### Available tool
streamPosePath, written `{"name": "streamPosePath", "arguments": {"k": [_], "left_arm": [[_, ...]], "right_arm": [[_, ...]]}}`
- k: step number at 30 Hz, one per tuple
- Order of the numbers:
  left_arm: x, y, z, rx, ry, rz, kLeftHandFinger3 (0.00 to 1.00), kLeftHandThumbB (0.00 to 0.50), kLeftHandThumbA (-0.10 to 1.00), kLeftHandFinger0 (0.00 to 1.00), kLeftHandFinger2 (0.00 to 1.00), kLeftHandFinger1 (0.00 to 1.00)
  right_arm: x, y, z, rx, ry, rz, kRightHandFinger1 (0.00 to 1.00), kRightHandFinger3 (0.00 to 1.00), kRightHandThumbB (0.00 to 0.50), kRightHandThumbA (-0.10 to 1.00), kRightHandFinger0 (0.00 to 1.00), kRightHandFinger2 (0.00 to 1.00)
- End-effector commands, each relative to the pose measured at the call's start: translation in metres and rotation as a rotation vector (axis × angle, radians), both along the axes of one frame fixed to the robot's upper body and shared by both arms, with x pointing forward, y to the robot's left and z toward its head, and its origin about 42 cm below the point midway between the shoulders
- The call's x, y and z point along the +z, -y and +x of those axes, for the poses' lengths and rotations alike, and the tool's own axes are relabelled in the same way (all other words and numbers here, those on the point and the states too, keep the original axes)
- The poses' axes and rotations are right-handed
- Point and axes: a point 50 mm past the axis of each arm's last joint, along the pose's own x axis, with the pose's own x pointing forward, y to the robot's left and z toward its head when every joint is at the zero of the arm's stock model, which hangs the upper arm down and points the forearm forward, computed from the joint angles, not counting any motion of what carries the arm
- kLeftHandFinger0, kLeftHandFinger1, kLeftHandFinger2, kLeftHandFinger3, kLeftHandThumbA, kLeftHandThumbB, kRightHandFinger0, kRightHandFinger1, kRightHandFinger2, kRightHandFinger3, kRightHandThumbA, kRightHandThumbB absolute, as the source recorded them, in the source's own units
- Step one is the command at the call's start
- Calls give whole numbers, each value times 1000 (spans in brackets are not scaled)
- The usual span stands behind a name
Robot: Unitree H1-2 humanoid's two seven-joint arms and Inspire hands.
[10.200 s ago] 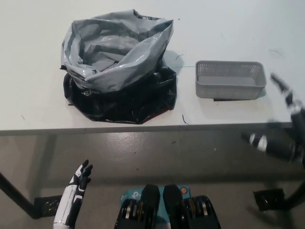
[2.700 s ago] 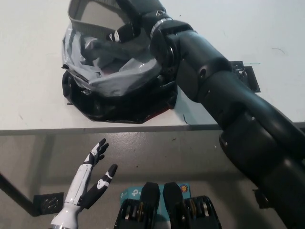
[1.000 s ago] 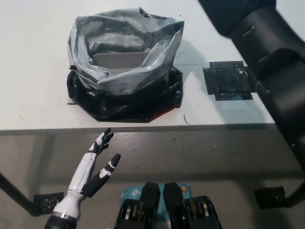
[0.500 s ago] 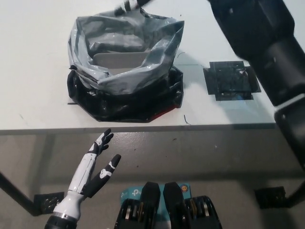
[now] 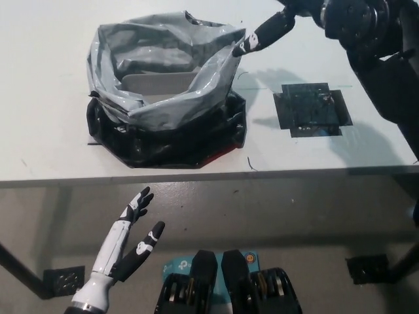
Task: Use the right hand to pick up a small rectangular container and put it into a plastic bag and lift the bag
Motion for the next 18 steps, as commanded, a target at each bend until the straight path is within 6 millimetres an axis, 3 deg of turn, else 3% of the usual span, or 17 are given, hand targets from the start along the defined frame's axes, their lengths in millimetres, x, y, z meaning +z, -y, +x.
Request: {"name": "streamPosePath", "arguments": {"k": [1, 7, 10, 11, 15, 18], "left_arm": [[11, 0, 4, 1, 52, -8, 1000, 243, 816, 1000, 1000, 1000], [12, 2, 3, -14, 49, -4, 1000, 231, 813, 1000, 1000, 1000], [13, 1, 4, -13, 48, -9, 1000, 238, 812, 1000, 1000, 1000], [15, 0, 5, -13, 50, -6, 1000, 239, 814, 1000, 1000, 1000], [19, -2, 8, -13, 58, -3, 1000, 247, 819, 1000, 1000, 1000], [18, -3, 7, -13, 57, -5, 1000, 236, 805, 1000, 1000, 1000]], "right_arm": [[53, -12, 5, -92, 163, 103, 1000, 1000, 491, 1000, 1000, 1000], [59, -16, 8, -58, 164, 123, 1000, 1000, 500, 1000, 1000, 1000], [53, -23, 6, 6, 134, 19, 1000, 1000, 500, 947, 1000, 1000], [49, -28, 3, 46, 97, -35, 1000, 1000, 500, 880, 1000, 1000], [40, -41, -2, 105, 29, -200, 1000, 1000, 500, 877, 1000, 1000], [33, -45, -7, 123, 29, -218, 1000, 1000, 500, 882, 1000, 1000]]}}
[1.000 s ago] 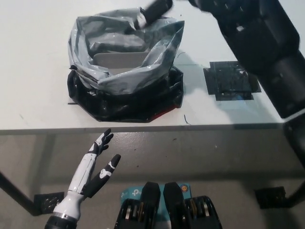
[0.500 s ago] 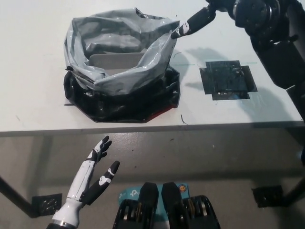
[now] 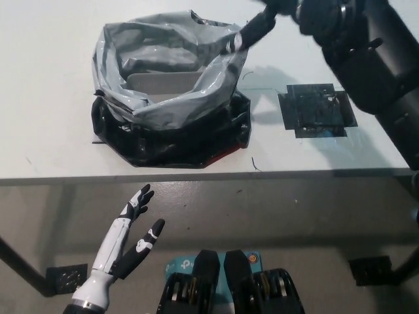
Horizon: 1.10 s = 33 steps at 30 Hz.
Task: Use the right hand to pick up a small rectangular container and put it into a plastic bag and lift the bag
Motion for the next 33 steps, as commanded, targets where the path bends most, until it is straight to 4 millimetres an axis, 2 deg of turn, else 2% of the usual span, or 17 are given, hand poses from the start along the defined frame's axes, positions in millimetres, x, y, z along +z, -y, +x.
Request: {"name": "streamPosePath", "arguments": {"k": [1, 4, 13, 18, 20, 22, 24, 27, 29, 33], "left_arm": [[13, -3, 4, -9, 47, 5, 1000, 228, 805, 1000, 1000, 1000], [9, -2, 3, -9, 46, 2, 1000, 236, 808, 1000, 1000, 1000], [9, 1, 2, -5, 41, -7, 1000, 237, 810, 1000, 1000, 1000], [11, -1, 2, 0, 47, -1, 1000, 241, 823, 1000, 1000, 1000], [14, -4, 5, 1, 54, 3, 1000, 242, 822, 1000, 1000, 1000], [12, -3, 4, 1, 49, 2, 1000, 241, 820, 1000, 1000, 1000], [8, -1, 2, -6, 45, -1, 1000, 234, 810, 1000, 1000, 1000], [5, -1, -2, 0, 48, 11, 1000, 241, 815, 1000, 1000, 1000], [4, -2, -3, -1, 39, -2, 1000, 252, 803, 1000, 1000, 1000], [8, 0, -2, -7, 40, 7, 1000, 242, 793, 1000, 1000, 1000]], "right_arm": [[37, -11, -16, 80, 65, -90, 1000, 1000, 500, 939, 1000, 1000], [38, -12, -17, 66, 86, -99, 1000, 1000, 500, 997, 1000, 1000], [42, -7, 3, -37, 107, 44, 1000, 1000, 500, 1000, 1000, 1000], [52, -7, 9, -86, 115, 87, 1000, 1000, 500, 930, 1000, 1000], [61, -6, 10, -92, 142, 111, 1000, 1000, 500, 1000, 1000, 1000], [66, -5, 9, -126, 156, 157, 1000, 1000, 500, 1000, 1000, 1000], [70, 1, 10, -200, 190, 386, 1000, 1000, 489, 1000, 1000, 1000], [64, 3, 15, -252, 207, 544, 1000, 1000, 480, 1000, 1000, 1000], [53, 3, 22, -291, 196, 591, 1000, 1000, 469, 1000, 1000, 1000], [43, 6, 30, -327, 151, 612, 1000, 1000, 478, 970, 1000, 1000]]}}
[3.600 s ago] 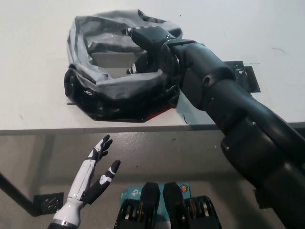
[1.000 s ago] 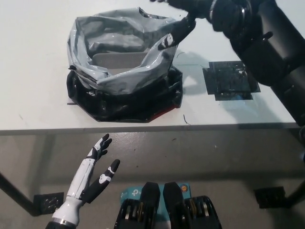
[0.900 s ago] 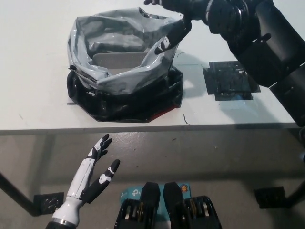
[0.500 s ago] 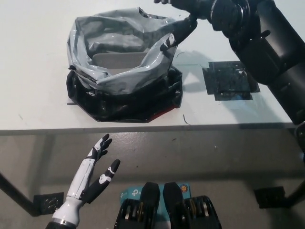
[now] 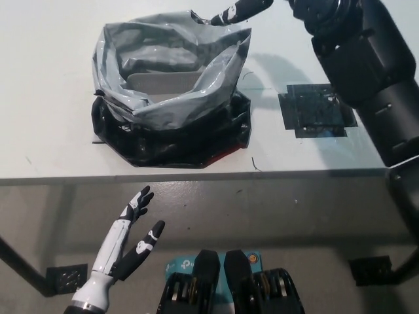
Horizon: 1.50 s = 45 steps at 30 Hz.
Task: Use the right hand to pick up a small rectangular container and put it into a plastic bag and lift the bag
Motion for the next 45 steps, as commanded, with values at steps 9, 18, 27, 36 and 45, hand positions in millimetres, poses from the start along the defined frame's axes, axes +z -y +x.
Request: {"name": "streamPosePath", "arguments": {"k": [9, 18, 27, 36, 45], "left_arm": [[11, 1, 0, -11, 54, 13, 1000, 244, 797, 1000, 1000, 1000], [12, 1, 1, -11, 54, 25, 1000, 262, 830, 1000, 1000, 1000], [12, 2, 2, -14, 60, 42, 1000, 265, 834, 1000, 1000, 1000], [15, 2, 4, -23, 65, 34, 1000, 262, 805, 1000, 1000, 1000], [17, 4, 6, -35, 75, 53, 1000, 253, 786, 1000, 1000, 1000]], "right_arm": [[1, -3, 19, -225, 72, 234, 1000, 1000, 454, 856, 1000, 1000], [-25, 1, 26, -292, 46, 103, 1000, 1000, 497, 985, 1000, 1000], [-26, -9, 25, -278, -4, 169, 1000, 1000, 500, 982, 1000, 1000], [-30, -24, 23, -207, -136, 260, 1000, 1000, 455, 1000, 1000, 1000], [-55, -35, 19, -170, -314, 465, 1000, 1000, 416, 997, 1000, 1000]]}}
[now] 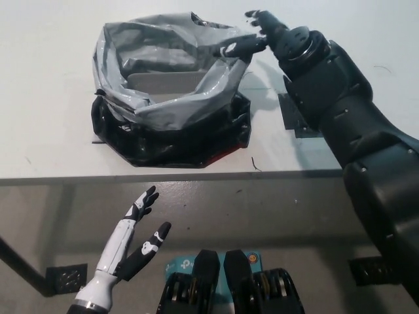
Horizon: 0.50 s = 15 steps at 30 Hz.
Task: Use the right hand to pick up a small rectangular container and put it into a plastic bag and lift the bag
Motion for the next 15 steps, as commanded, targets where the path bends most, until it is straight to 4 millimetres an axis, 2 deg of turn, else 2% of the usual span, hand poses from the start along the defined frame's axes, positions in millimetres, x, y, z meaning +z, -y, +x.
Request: {"name": "streamPosePath", "arguments": {"k": [1, 3, 4, 5, 6, 8, 9, 10, 11, 12, 13, 14, 15], "left_arm": [[16, -2, 6, -15, 68, 19, 1000, 252, 786, 1000, 1000, 1000], [17, -2, 6, -16, 71, 27, 1000, 252, 790, 1000, 1000, 1000], [18, -2, 6, -16, 66, 30, 1000, 259, 802, 1000, 1000, 1000], [19, -2, 6, -16, 64, 28, 1000, 260, 801, 1000, 1000, 1000], [19, -2, 6, -17, 65, 27, 1000, 255, 798, 1000, 1000, 1000], [20, -2, 8, -23, 72, 21, 1000, 248, 790, 1000, 1000, 1000], [20, -2, 8, -22, 75, 19, 1000, 247, 782, 1000, 1000, 1000], [19, -2, 8, -21, 74, 22, 1000, 252, 786, 1000, 1000, 1000], [20, -2, 9, -21, 75, 25, 1000, 253, 790, 1000, 1000, 1000], [20, -2, 10, -22, 79, 27, 1000, 248, 792, 1000, 1000, 1000], [21, -1, 10, -22, 84, 33, 1000, 248, 794, 1000, 1000, 1000], [22, -1, 10, -21, 84, 37, 1000, 248, 796, 1000, 1000, 1000], [21, -1, 10, -21, 85, 38, 1000, 247, 796, 1000, 1000, 1000]], "right_arm": [[35, -22, 0, 67, 31, 126, 1000, 1000, 412, 1000, 1000, 1000], [30, -22, -1, 65, 22, 132, 1000, 1000, 417, 978, 1000, 1000], [23, -21, -1, 41, 3, 158, 1000, 1000, 451, 895, 1000, 1000], [19, -21, -1, 34, -4, 177, 1000, 1000, 453, 884, 1000, 1000], [16, -20, -2, 35, -11, 179, 1000, 1000, 483, 876, 1000, 1000], [12, -17, -2, 51, -31, 151, 1000, 1000, 500, 927, 1000, 1000], [9, -17, -2, 45, -43, 111, 1000, 1000, 482, 979, 1000, 1000], [6, -15, -2, 25, -63, 106, 1000, 1000, 459, 931, 1000, 1000], [5, -12, -2, 3, -84, 108, 1000, 1000, 390, 847, 1000, 1000], [6, -11, -2, 0, -81, 95, 999, 1000, 345, 803, 822, 1000], [5, -8, -1, -6, -62, 36, 462, 1000, 289, 632, 316, 747], [5, -7, -1, -15, -46, -2, 165, 722, 272, 508, 63, 411], [6, -6, 0, -46, -19, -44, 33, 786, 266, 329, 13, 235]]}}
